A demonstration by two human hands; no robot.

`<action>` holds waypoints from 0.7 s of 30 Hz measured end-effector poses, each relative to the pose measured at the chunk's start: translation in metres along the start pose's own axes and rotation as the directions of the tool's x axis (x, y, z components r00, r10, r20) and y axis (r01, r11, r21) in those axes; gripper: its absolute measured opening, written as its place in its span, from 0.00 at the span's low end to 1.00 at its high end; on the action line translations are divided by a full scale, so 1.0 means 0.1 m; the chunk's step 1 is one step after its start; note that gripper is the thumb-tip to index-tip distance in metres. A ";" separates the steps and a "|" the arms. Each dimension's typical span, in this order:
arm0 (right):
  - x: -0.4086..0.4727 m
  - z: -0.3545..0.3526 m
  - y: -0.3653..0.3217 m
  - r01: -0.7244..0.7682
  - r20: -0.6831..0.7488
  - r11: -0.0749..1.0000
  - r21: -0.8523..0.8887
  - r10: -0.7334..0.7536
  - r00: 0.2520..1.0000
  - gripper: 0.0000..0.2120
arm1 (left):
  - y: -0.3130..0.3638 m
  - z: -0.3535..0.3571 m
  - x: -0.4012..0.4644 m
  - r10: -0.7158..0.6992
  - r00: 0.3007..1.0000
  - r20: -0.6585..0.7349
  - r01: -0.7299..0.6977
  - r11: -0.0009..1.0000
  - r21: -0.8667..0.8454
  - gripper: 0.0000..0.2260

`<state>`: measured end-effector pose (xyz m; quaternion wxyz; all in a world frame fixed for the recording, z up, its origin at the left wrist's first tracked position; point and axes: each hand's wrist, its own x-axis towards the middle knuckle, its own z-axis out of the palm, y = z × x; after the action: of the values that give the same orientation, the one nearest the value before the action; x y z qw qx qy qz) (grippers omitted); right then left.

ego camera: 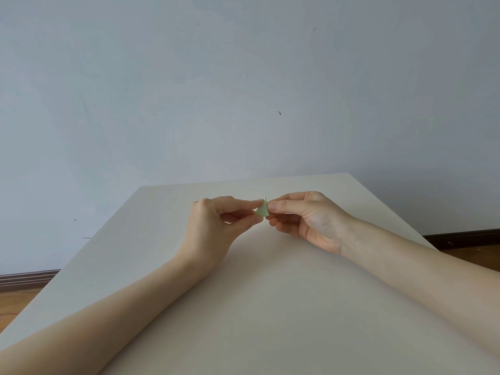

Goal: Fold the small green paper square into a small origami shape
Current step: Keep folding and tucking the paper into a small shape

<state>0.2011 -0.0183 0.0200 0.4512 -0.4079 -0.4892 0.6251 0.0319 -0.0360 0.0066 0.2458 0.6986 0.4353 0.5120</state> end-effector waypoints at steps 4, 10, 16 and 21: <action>0.00 0.01 0.02 0.023 -0.033 0.999 -0.033 -0.024 0.999 0.04 | 0.00 0.00 0.00 0.035 0.999 -0.002 -0.034 0.998 0.054 0.14; 0.01 0.02 0.04 0.049 -0.068 0.992 -0.117 -0.057 0.996 0.05 | -0.02 0.01 -0.01 0.043 0.999 0.017 -0.044 0.994 0.103 0.13; 0.01 0.01 0.03 0.077 -0.032 0.996 -0.044 -0.078 0.996 0.02 | -0.01 -0.01 0.03 -0.093 0.996 -0.001 0.093 0.995 -0.038 0.10; 0.01 0.02 0.03 0.048 0.001 0.999 0.021 -0.048 0.999 0.02 | 0.01 -0.02 0.05 -0.172 0.985 -0.030 0.166 0.975 -0.149 0.10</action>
<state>0.1985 -0.0182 0.0172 0.4700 -0.3907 -0.4925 0.6196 0.0313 -0.0322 0.0108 0.3296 0.6280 0.4594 0.5347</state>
